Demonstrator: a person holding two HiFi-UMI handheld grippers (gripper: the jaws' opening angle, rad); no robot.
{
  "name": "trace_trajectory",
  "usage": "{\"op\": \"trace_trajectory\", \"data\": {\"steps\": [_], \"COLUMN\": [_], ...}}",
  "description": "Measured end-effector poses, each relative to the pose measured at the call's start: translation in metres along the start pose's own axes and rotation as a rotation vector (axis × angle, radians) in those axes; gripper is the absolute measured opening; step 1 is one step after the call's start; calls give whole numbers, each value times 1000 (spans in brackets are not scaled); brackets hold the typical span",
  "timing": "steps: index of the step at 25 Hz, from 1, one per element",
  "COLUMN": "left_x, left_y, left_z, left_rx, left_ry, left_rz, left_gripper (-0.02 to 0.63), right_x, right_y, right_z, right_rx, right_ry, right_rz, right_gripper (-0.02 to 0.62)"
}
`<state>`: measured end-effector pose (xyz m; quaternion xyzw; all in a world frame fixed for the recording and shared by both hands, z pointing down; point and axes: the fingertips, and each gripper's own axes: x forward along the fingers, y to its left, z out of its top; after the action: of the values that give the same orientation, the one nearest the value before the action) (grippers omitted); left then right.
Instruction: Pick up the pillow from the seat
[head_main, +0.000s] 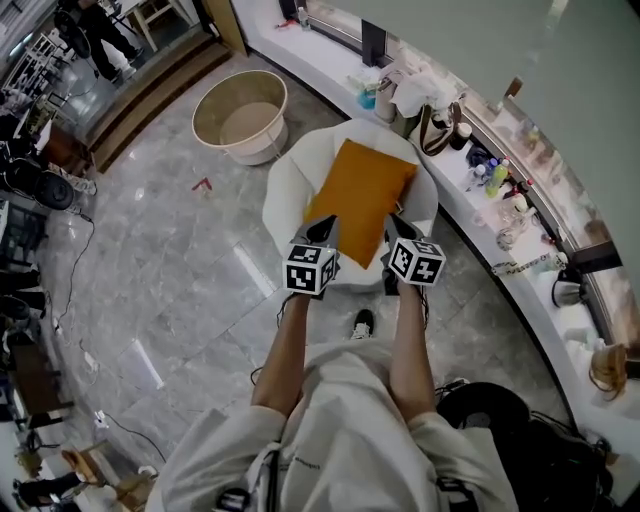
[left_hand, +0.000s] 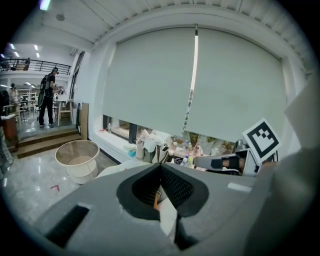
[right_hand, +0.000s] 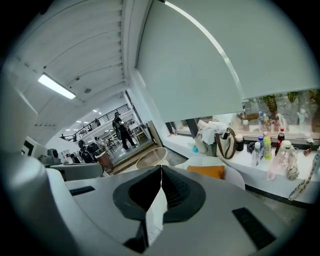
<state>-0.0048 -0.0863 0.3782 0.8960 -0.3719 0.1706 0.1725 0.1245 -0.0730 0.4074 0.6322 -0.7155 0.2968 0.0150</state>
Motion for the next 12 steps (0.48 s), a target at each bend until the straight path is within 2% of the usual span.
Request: {"op": "trace_trajectory", "data": {"steps": [6, 12], "left_x": [2, 2], "left_y": [15, 29], "left_z": [-7, -45], "left_rx": [8, -103], "left_ry": [47, 97], "left_rz": [69, 102], "left_gripper": [9, 9], "right_x": [9, 10], "right_y": [-44, -67], "right_z": [9, -19], "right_rx": [62, 103], "right_ry": [-4, 28], "right_rz": [-10, -28], "right_gripper": [9, 9]}}
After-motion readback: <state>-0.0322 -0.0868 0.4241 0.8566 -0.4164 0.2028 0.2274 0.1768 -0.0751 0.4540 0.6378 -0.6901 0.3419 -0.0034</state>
